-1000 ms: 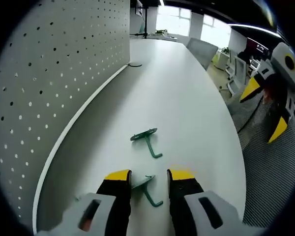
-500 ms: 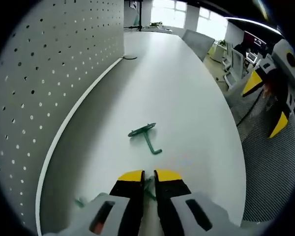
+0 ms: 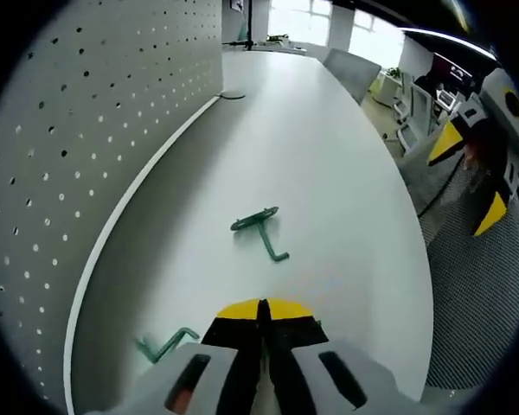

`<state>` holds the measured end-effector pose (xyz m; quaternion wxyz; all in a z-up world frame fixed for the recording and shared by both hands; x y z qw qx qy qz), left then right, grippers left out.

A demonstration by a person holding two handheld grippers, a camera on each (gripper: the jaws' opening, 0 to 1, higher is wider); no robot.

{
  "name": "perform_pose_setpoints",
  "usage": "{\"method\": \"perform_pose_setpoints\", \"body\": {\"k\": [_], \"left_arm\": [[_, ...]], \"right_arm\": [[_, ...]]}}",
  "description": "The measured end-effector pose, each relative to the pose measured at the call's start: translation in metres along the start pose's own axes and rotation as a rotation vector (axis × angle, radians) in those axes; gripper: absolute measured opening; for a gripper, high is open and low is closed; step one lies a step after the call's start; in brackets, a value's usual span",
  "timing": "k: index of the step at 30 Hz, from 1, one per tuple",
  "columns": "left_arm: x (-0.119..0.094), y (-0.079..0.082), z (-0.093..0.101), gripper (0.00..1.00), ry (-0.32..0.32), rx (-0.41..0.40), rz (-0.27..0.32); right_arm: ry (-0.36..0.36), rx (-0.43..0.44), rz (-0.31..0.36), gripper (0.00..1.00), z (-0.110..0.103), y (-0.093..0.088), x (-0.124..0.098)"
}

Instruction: Insert the hook assembly into the mounting plate slot until the hook locks in place.

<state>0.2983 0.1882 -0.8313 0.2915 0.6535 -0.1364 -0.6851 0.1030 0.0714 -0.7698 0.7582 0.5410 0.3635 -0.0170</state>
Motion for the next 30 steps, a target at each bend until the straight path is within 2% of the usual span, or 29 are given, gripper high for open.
{"method": "perform_pose_setpoints", "body": {"k": [4, 6, 12, 19, 24, 30], "left_arm": [[-0.005, 0.001, 0.0, 0.01, 0.016, -0.033, 0.02], [-0.009, 0.004, 0.0, 0.01, 0.019, -0.098, 0.064], [-0.024, 0.008, -0.008, 0.01, 0.056, -0.193, 0.149], [-0.048, 0.015, 0.002, 0.01, 0.083, -0.356, 0.294], [-0.065, 0.017, 0.011, 0.01, 0.103, -0.427, 0.385], [-0.082, 0.017, 0.025, 0.01, 0.121, -0.489, 0.457]], "right_arm": [[-0.003, 0.003, 0.002, 0.39, 0.001, 0.0, 0.0], [-0.005, 0.007, 0.002, 0.39, 0.001, 0.0, 0.0], [-0.011, 0.018, 0.006, 0.39, 0.003, 0.0, 0.0], [-0.014, 0.037, 0.014, 0.39, 0.004, 0.001, 0.0], [-0.018, 0.045, 0.022, 0.39, 0.005, 0.003, -0.001], [-0.013, 0.066, 0.038, 0.39, 0.005, 0.005, -0.001]]}}
Point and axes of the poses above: the point that each gripper's makers call its tool centre point, and the gripper's own axes: x roughly forward along the fingers, z roughly to its right, y roughly out of its top, the point moved 8 cm from there along -x, roughly backward along the fingers, and after that the axes turned 4 degrees about -x, right-handed, at the moved point
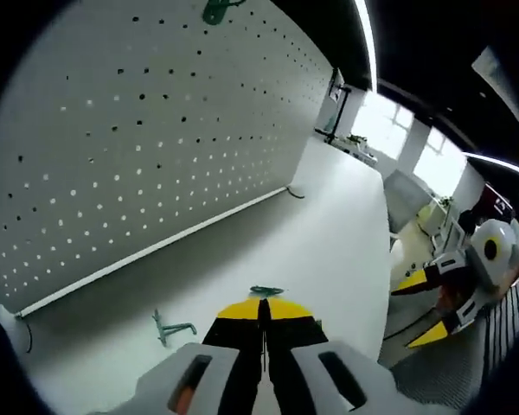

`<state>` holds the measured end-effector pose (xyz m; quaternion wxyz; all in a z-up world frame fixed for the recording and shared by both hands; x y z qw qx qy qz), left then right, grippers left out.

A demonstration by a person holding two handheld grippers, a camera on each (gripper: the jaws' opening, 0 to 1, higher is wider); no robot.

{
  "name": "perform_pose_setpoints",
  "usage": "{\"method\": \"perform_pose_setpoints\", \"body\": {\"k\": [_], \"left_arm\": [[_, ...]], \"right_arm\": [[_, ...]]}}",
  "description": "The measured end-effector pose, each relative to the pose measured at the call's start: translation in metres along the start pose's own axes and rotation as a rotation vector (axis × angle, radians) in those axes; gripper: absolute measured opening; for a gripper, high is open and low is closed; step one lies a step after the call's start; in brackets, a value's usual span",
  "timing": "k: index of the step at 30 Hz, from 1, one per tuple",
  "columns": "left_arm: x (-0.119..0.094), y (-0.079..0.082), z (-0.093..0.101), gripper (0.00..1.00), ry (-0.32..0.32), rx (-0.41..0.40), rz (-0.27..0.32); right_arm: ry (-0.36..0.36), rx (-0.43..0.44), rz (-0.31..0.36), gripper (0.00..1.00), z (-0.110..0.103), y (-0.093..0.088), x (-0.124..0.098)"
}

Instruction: Insert the hook assembly into the mounting plate slot until the hook locks in place.

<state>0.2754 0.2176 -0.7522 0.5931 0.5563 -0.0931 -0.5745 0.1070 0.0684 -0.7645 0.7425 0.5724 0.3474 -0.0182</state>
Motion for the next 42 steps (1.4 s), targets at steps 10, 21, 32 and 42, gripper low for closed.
{"method": "perform_pose_setpoints", "body": {"k": [10, 21, 32, 42], "left_arm": [[-0.024, -0.01, 0.018, 0.01, 0.016, -0.146, 0.134], [-0.042, -0.017, 0.036, 0.01, 0.018, -0.269, 0.273], [-0.057, -0.018, 0.051, 0.01, 0.002, -0.306, 0.391], [-0.069, -0.021, 0.059, 0.01, -0.021, -0.337, 0.48]], "right_arm": [[0.035, 0.118, 0.049, 0.37, 0.005, 0.007, -0.002], [0.118, 0.3, 0.174, 0.33, 0.001, 0.052, -0.003], [0.188, 0.356, 0.205, 0.27, -0.008, 0.084, 0.009], [0.218, 0.316, 0.21, 0.2, -0.017, 0.099, 0.017]]}}
Point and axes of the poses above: the point that each gripper's makers call its tool centre point, and the gripper's own axes: x roughly forward along the fingers, z roughly to its right, y roughly out of its top, the point moved 8 cm from there along -x, roughly backward along the fingers, and after that the axes turned 4 degrees about -x, right-handed, at the moved point
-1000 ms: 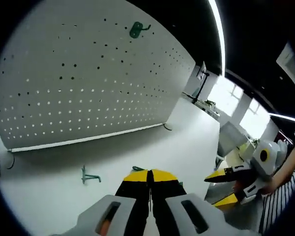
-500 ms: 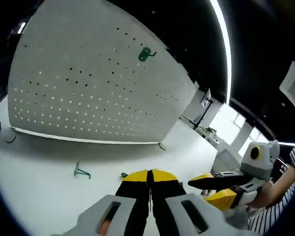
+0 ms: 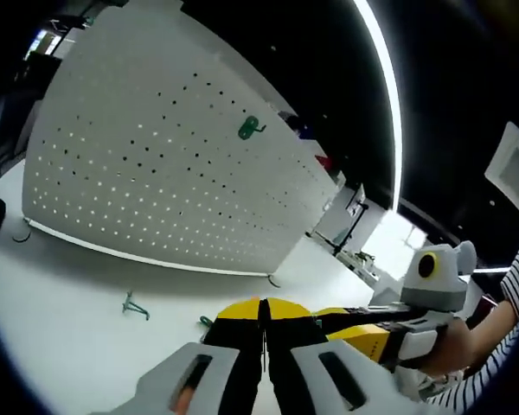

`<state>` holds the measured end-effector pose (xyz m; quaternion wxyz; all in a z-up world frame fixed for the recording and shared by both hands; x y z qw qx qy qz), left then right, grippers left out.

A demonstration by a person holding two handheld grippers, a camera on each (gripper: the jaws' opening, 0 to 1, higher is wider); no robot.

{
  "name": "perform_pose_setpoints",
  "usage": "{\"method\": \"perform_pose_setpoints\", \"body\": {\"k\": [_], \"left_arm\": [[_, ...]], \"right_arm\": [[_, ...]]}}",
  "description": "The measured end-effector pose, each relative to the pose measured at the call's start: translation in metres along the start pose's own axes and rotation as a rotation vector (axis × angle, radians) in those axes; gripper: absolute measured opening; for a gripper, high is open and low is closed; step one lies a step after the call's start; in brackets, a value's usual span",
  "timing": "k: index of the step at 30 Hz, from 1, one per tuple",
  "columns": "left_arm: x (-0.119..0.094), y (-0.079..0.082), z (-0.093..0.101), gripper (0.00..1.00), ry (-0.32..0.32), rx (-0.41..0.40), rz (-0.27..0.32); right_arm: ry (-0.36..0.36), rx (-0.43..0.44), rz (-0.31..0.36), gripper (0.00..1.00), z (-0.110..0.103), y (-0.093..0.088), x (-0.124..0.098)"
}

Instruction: Insert the hook assembly into the mounting plate slot until the hook locks in place.

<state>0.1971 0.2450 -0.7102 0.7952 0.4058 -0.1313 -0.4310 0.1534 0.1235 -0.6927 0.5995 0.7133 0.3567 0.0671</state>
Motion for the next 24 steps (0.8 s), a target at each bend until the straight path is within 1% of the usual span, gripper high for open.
{"method": "perform_pose_setpoints", "body": {"k": [5, 6, 11, 13, 16, 24], "left_arm": [[-0.005, 0.003, 0.003, 0.01, -0.016, 0.008, 0.039], [-0.006, 0.004, 0.003, 0.01, -0.025, -0.003, 0.053], [-0.008, 0.006, 0.004, 0.01, -0.03, -0.001, 0.067], [-0.009, 0.007, 0.006, 0.01, -0.04, -0.009, 0.08], [-0.009, 0.007, 0.008, 0.01, -0.045, -0.009, 0.09], [-0.011, 0.01, 0.012, 0.01, -0.058, -0.014, 0.118]], "right_arm": [[0.015, -0.012, -0.005, 0.18, -0.004, 0.001, 0.004], [0.021, -0.015, -0.007, 0.17, -0.005, 0.002, 0.004], [0.025, -0.02, 0.01, 0.15, -0.006, 0.007, 0.004], [0.027, -0.045, 0.004, 0.13, -0.007, 0.008, 0.005], [0.029, -0.048, 0.002, 0.12, -0.007, 0.01, 0.006], [0.033, -0.095, 0.002, 0.06, -0.011, 0.015, 0.009]]}}
Point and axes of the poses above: the point that each gripper's makers call its tool centre point, and the gripper's own axes: x roughly forward along the fingers, z roughly to its right, y roughly out of its top, the point moved 8 cm from there along -x, roughly backward along the fingers, and after that the axes turned 4 degrees about -x, right-handed, at the moved point
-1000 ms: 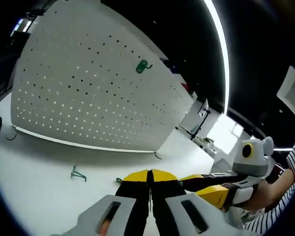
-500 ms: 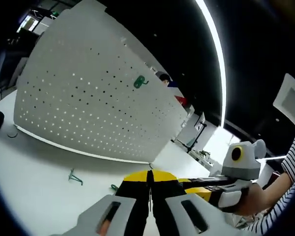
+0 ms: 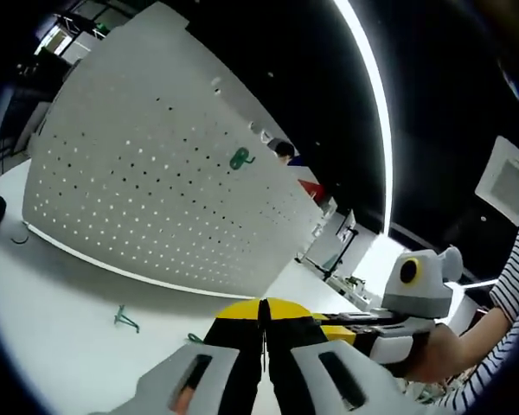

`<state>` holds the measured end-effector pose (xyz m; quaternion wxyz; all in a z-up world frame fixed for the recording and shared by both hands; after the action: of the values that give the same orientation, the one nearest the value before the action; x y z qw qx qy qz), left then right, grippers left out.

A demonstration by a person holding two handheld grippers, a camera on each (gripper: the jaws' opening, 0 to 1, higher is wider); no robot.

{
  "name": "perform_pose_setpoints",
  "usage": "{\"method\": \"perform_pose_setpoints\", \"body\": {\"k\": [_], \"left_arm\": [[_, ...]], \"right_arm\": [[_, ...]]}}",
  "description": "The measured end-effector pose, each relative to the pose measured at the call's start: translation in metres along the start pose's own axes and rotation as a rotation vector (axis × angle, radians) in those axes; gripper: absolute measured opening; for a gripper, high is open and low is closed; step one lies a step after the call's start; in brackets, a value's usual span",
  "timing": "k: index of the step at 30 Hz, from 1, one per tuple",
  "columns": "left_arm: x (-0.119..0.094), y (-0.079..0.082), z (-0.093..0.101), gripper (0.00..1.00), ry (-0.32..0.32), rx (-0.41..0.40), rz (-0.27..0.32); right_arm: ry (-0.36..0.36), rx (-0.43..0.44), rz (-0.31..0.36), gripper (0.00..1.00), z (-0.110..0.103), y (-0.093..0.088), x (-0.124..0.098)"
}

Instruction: Insert the hook assembly into the mounting plate slot until the hook locks in place.

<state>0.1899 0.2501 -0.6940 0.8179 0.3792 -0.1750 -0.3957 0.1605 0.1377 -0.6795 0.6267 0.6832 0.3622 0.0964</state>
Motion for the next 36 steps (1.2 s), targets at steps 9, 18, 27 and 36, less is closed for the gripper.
{"method": "perform_pose_setpoints", "body": {"k": [9, 18, 27, 36], "left_arm": [[-0.002, 0.003, 0.002, 0.01, 0.003, 0.011, 0.027], [-0.005, 0.003, 0.002, 0.01, 0.027, 0.012, 0.06], [-0.01, 0.005, 0.004, 0.01, 0.044, 0.102, 0.081], [-0.013, 0.014, 0.005, 0.12, 0.073, 0.159, 0.03]], "right_arm": [[0.001, -0.007, -0.005, 0.02, -0.004, 0.003, 0.004], [-0.012, 0.034, -0.015, 0.01, -0.004, 0.005, 0.007], [-0.017, 0.04, -0.018, 0.0, -0.008, 0.006, 0.008], [-0.032, -0.185, -0.03, 0.0, -0.014, 0.01, 0.012]]}}
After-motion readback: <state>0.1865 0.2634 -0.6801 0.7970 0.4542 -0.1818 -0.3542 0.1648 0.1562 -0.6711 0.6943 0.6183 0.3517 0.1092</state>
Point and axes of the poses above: the point that each gripper's makers call its tool centre point, and the gripper's own axes: x roughly forward along the fingers, z roughly to its right, y roughly out of its top, the point moved 8 cm from there along -x, roughly backward along the fingers, and after that the axes turned 4 degrees about -x, right-handed, at the moved point
